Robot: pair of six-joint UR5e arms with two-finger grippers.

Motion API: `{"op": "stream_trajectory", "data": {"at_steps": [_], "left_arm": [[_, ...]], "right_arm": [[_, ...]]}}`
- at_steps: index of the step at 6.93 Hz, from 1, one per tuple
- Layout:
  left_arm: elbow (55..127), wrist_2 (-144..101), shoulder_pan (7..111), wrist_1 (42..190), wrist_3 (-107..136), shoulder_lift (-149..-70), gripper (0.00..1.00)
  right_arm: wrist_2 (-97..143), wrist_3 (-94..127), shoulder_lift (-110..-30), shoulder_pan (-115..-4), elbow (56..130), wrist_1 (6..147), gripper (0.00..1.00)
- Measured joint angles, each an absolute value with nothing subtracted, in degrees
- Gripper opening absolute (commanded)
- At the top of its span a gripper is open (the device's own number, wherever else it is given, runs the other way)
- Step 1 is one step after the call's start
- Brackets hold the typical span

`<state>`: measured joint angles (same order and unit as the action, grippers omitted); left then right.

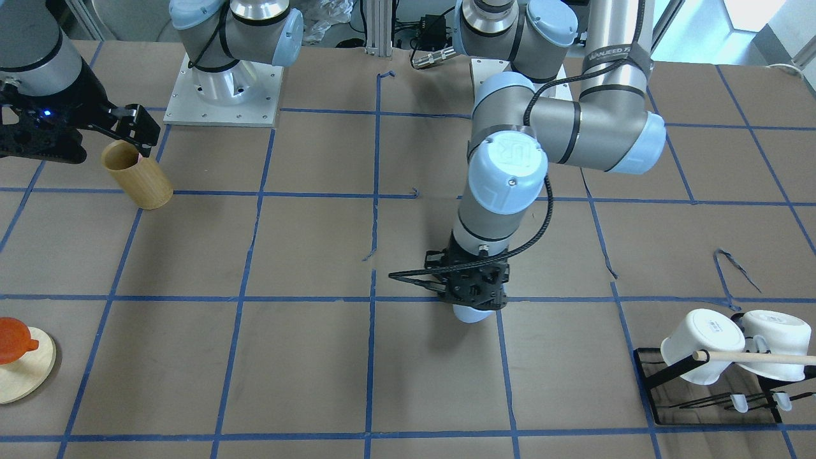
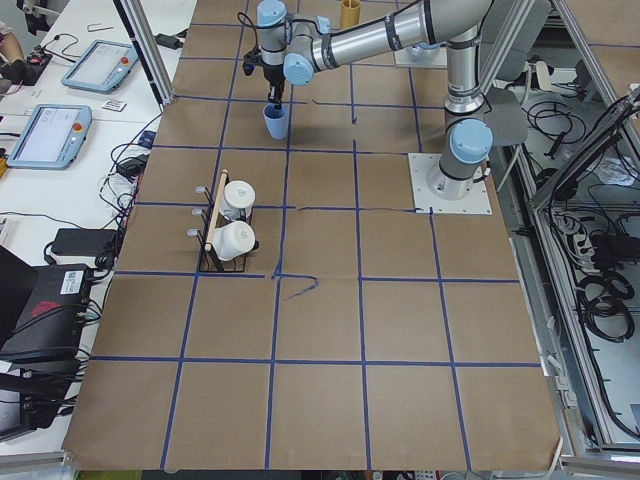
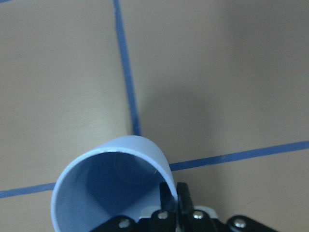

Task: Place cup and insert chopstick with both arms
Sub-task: 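Set the blue cup at table center while the right gripper reaches the bamboo cup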

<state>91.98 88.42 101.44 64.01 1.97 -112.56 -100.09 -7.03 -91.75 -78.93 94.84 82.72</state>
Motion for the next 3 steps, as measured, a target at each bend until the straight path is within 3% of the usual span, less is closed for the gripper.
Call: {"op": "stream_trajectory", "data": {"at_steps": [3], "left_arm": [[84.6, 82.8, 107.4, 63.9, 8.5, -118.6, 0.0]], "right_arm": [[-107.6, -4.5, -90.6, -75.5, 100.9, 72.3, 1.0]]}}
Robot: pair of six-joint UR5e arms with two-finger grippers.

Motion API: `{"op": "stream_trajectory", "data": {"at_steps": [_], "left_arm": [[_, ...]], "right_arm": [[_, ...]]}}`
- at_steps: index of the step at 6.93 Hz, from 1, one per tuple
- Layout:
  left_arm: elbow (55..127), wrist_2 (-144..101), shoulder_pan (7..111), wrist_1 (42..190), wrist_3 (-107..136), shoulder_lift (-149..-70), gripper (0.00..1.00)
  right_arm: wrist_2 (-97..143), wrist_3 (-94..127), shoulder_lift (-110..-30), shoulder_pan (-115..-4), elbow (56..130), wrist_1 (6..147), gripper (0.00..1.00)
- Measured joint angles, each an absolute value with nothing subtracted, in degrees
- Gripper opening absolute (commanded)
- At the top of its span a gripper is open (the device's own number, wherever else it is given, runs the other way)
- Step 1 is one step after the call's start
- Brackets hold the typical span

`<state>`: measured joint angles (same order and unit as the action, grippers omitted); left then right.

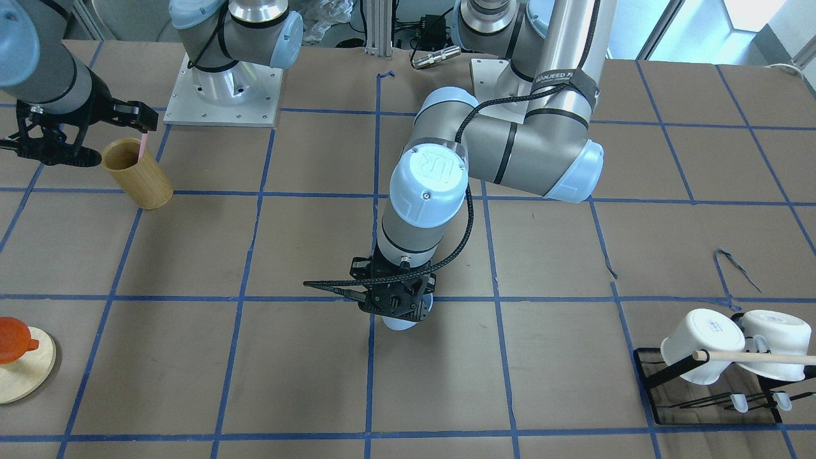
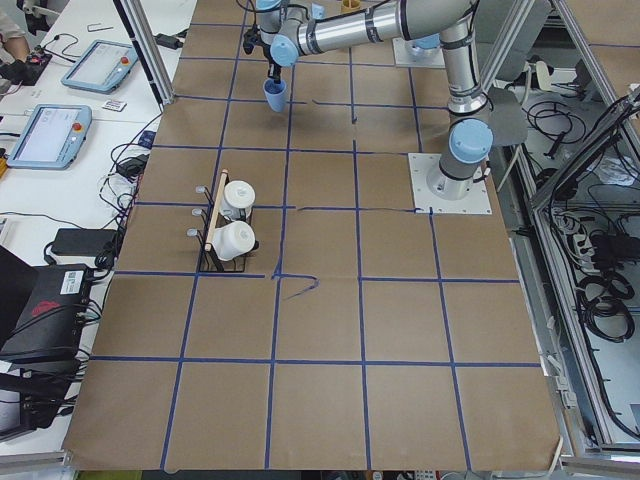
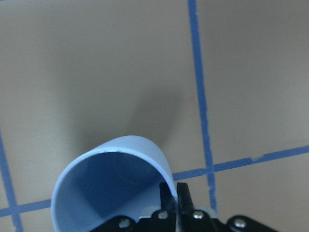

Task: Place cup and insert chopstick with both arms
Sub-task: 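Set the blue cup at table center while the right gripper reaches the bamboo cup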

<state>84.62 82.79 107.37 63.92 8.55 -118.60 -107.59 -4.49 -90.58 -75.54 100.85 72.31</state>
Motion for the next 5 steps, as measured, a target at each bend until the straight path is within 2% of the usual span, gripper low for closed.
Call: {"op": "stream_trajectory", "data": {"at_steps": [1, 3, 4, 5], "left_arm": [[83.8, 82.2, 107.9, 63.3, 9.2, -119.8, 0.0], [82.7, 80.1, 108.2, 61.5, 9.5, -121.7, 0.0], [82.5, 79.7, 108.3, 61.2, 9.5, -121.9, 0.96], [82.5, 79.6, 108.3, 61.1, 9.7, -121.9, 1.0]], "right_arm": [[-107.9, -4.0, -89.3, -72.8, 104.1, 72.1, 0.85], [-106.0, -2.4, -87.0, -68.7, 106.6, 72.9, 0.82], [-103.3, -0.4, -86.6, -68.1, 106.7, 72.8, 0.77], [-100.5, 0.8, -86.4, -67.9, 106.8, 72.9, 0.64]]}}
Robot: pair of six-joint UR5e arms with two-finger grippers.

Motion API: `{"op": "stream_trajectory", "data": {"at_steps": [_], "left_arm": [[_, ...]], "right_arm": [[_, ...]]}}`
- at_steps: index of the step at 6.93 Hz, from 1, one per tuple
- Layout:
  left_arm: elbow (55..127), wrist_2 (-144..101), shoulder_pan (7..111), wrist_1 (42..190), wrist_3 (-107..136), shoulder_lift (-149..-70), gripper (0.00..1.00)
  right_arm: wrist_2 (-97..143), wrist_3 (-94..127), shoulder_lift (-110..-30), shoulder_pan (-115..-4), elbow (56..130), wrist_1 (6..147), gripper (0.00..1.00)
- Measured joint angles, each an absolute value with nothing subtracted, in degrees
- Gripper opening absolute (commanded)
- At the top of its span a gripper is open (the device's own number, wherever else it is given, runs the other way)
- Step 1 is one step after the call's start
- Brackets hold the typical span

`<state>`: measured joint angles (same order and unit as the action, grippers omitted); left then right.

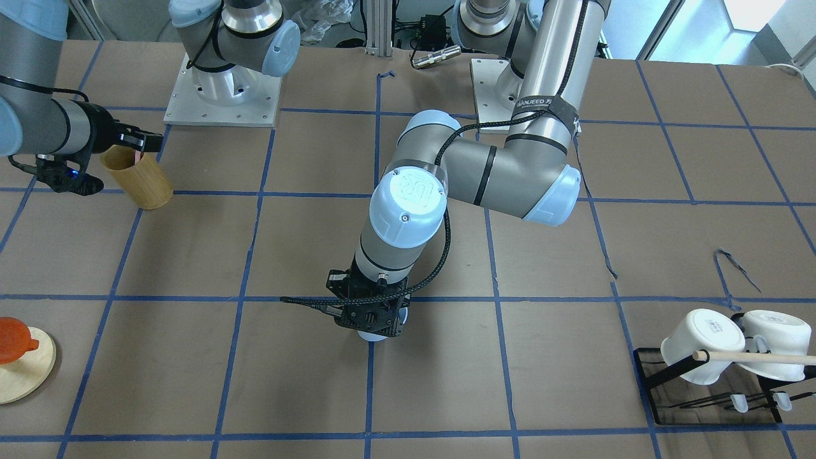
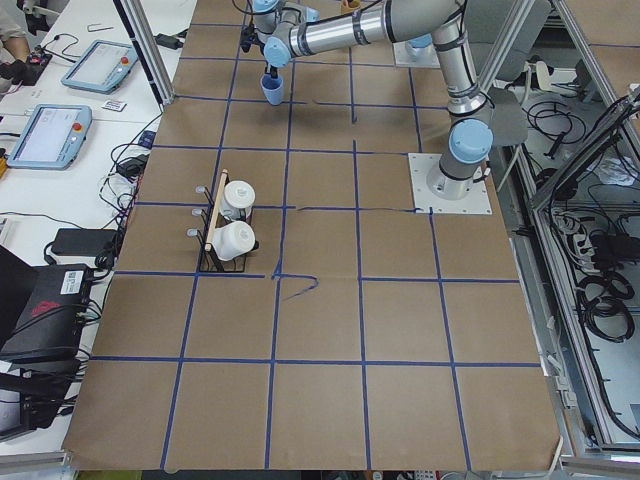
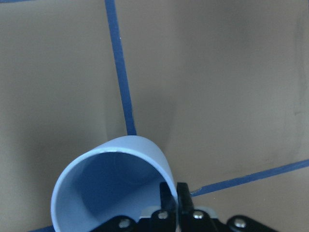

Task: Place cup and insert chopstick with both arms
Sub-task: 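Set the blue cup at table center while the right gripper reaches the bamboo cup, then grasp the pink chopstick with the right gripper and pull it from the bamboo cup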

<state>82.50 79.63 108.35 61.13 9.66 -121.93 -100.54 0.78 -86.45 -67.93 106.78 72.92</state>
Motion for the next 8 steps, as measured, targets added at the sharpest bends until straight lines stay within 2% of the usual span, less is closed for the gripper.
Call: {"op": "stream_trajectory", "data": {"at_steps": [3, 5, 6, 8], "left_arm": [[82.3, 79.6, 108.2, 61.1, 11.2, -120.6, 1.0], [78.8, 79.4, 106.0, 63.4, 10.4, -118.7, 1.0], [76.1, 78.4, 102.8, 68.8, 8.3, -117.2, 1.0], [72.9, 76.2, 96.6, 77.4, 2.8, -113.6, 1.0]], "right_arm": [[-97.6, 3.1, -86.3, -67.9, 106.0, 73.2, 0.37], [-97.5, 4.2, -86.2, -67.9, 105.3, 73.1, 0.34], [-97.6, 4.4, -86.2, -67.8, 105.2, 73.0, 0.29], [-97.6, 5.2, -86.2, -67.9, 105.1, 72.7, 0.26]]}}
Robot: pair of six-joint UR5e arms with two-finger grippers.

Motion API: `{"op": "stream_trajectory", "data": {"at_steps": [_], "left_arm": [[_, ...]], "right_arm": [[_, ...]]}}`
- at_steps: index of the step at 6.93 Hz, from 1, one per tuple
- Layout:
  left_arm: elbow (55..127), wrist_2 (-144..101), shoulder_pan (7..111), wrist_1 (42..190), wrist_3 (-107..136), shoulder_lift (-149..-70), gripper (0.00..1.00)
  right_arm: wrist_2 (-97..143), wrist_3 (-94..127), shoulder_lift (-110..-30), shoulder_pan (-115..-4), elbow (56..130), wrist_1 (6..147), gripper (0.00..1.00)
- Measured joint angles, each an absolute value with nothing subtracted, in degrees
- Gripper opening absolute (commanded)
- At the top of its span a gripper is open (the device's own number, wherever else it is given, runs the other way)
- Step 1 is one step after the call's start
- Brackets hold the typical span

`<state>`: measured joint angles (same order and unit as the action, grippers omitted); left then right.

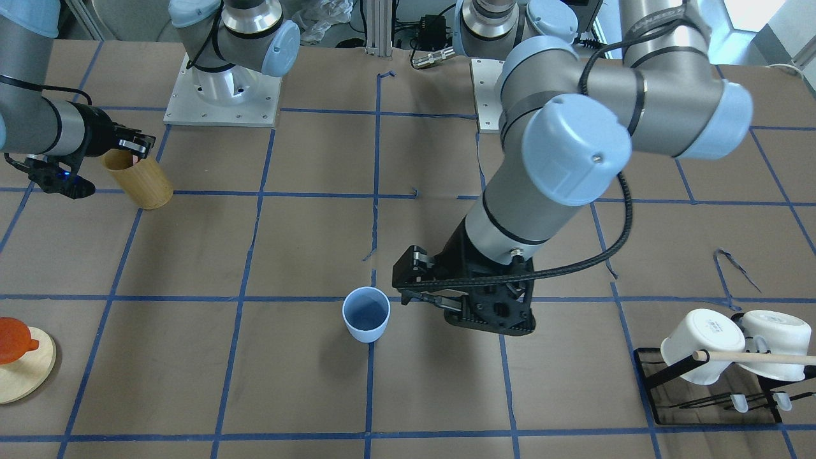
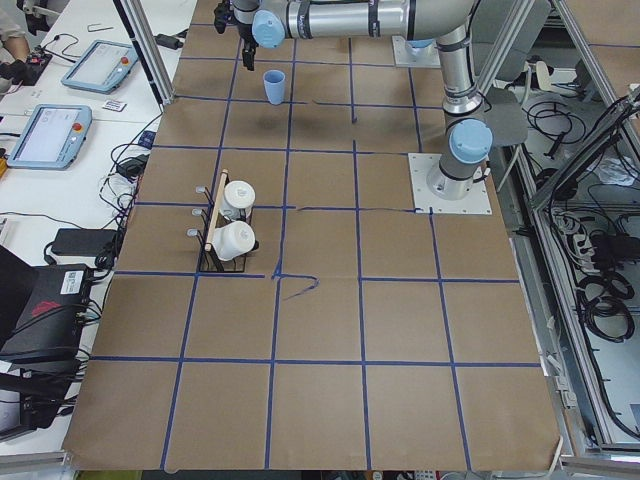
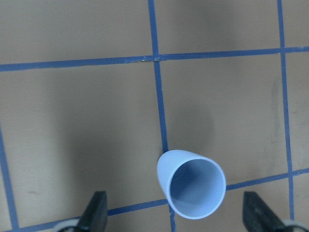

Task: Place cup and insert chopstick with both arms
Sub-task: 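Grasp the pink chopstick with the right gripper and pull it from the bamboo cup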

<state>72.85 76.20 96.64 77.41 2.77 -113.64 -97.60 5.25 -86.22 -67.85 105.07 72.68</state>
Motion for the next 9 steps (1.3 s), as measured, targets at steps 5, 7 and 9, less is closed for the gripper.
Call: {"op": "stream_trajectory", "data": {"at_steps": [5, 7, 9], "left_arm": [[73.2, 86.6, 94.1, 91.3, -3.2, -106.0, 1.0], [75.6, 89.2, 94.4, 94.0, -2.6, -104.9, 1.0], [76.8, 89.4, 94.0, 90.3, -2.4, -104.5, 1.0]], "right_arm": [[-97.8, 6.3, -86.3, -67.6, 104.0, 70.1, 0.15], [-98.0, 7.7, -86.3, -67.6, 101.5, 65.9, 0.11], [-98.4, 8.5, -86.3, -67.0, 99.5, 62.5, 0.1]]}}
